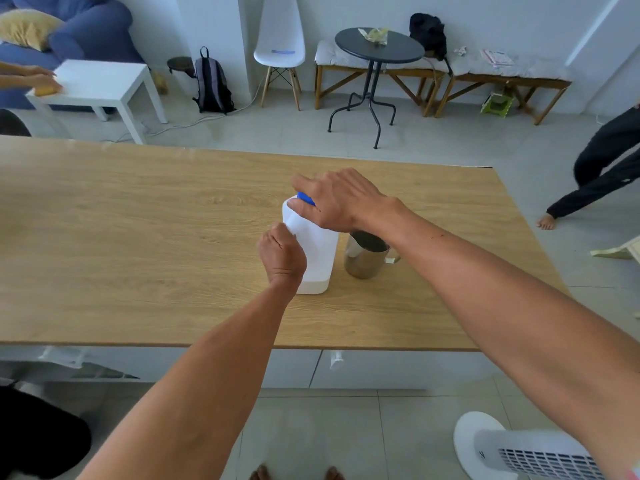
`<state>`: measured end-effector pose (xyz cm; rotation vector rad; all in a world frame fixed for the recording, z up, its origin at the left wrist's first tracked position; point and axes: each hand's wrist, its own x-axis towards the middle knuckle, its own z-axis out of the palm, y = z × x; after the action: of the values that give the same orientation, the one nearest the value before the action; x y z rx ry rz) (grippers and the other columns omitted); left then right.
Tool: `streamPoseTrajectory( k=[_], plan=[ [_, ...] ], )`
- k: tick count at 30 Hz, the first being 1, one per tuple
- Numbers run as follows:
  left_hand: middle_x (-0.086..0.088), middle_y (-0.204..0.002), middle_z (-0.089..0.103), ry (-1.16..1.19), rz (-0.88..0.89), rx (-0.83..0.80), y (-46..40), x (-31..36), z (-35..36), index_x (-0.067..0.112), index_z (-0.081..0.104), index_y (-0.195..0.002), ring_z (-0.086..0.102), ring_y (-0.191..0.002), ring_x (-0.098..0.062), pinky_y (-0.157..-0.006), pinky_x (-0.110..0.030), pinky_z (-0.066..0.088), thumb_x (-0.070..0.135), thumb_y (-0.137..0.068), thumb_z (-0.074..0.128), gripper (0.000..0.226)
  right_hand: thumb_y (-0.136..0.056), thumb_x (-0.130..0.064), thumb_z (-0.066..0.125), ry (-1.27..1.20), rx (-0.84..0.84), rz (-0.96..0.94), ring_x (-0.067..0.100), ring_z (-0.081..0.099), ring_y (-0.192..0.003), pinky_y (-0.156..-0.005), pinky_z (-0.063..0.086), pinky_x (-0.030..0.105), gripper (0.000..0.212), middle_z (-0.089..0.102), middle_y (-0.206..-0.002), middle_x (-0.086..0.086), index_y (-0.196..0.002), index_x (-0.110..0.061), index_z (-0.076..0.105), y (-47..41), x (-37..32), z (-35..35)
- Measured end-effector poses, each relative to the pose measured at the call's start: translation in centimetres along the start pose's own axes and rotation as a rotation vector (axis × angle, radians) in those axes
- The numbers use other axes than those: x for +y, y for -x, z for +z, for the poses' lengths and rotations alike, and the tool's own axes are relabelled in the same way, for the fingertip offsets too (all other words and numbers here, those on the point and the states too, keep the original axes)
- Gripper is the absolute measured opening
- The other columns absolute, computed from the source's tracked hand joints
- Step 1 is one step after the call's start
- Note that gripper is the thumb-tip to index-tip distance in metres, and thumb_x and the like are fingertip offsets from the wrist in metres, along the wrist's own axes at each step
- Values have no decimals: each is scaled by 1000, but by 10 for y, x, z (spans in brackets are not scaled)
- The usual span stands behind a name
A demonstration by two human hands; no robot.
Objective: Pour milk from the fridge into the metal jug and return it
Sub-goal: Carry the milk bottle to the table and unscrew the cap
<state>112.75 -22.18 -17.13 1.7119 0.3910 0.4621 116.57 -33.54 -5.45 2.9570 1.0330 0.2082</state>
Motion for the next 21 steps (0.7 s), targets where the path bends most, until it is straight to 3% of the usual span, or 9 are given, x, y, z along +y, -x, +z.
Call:
streamPoseTrajectory(
  k=[3, 6, 9, 12, 14, 17, 19, 21],
  plan=[
    [6, -55, 21, 6, 16, -11, 1, -1, 1, 20, 22, -55, 27, -47, -8, -47, -27, 19, 14, -84, 33, 31, -106, -43, 39, -86, -86, -18, 28, 56, -86, -73, 41, 39, 25, 56, -100, 0, -114, -22, 49, 6, 0, -10],
    [6, -56, 19, -35, 40, -17, 0, -4, 1, 21, 19, -56, 19, -50, -10, -49, -29, 14, 13, -82, 33, 30, -104, -34, 40, -109, -180, 11, 25, 53, -101, -83, 47, 43, 22, 53, -110, 0, -121, -25, 50, 7, -6, -19],
    [5, -55, 20, -15, 48, -14, 0, -3, 0, 20, 20, -56, 27, -46, -6, -45, -25, 19, 10, -82, 34, 32, -97, -24, 43, -87, -260, 39, 26, 52, -112, -84, 44, 41, 31, 54, -118, -3, -126, -29, 53, 2, -14, -31],
    [5, -53, 22, -40, 69, -10, 0, -4, 0, 21, 21, -55, 28, -47, -7, -48, -29, 19, 6, -84, 36, 36, -99, -44, 46, -45, -277, 144, 30, 56, -116, -85, 38, 41, 48, 58, -135, 3, -145, -30, 44, -1, -21, -42],
    [4, -54, 23, -35, 43, -8, 0, -5, 0, 20, 21, -55, 22, -51, -12, -50, -33, 16, 10, -85, 35, 34, -101, -63, 41, 37, -265, 261, 33, 58, -109, -86, 39, 44, 59, 63, -127, 9, -138, -18, 50, -4, -24, -45],
    [4, -55, 22, -3, 9, -9, 0, -5, 1, 19, 21, -56, 19, -53, -13, -50, -31, 16, 15, -83, 33, 30, -104, -57, 43, 52, -289, 277, 30, 53, -93, -78, 37, 38, 40, 58, -103, 5, -100, -18, 52, -8, -25, -42],
    [4, -56, 21, -2, 13, -3, 0, -6, 1, 19, 20, -56, 17, -56, -14, -52, -37, 15, 15, -83, 33, 29, -101, -43, 50, -31, -327, 224, 28, 54, -90, -71, 37, 37, 26, 58, -103, 2, -99, -17, 54, -8, -21, -45],
    [4, -57, 22, 18, -4, -5, 0, -6, 1, 19, 21, -57, 17, -57, -15, -54, -37, 15, 16, -83, 33, 29, -97, -32, 56, -130, -349, 178, 26, 57, -93, -68, 41, 36, 20, 61, -110, 1, -112, -20, 61, -7, -16, -52]
  ],
)
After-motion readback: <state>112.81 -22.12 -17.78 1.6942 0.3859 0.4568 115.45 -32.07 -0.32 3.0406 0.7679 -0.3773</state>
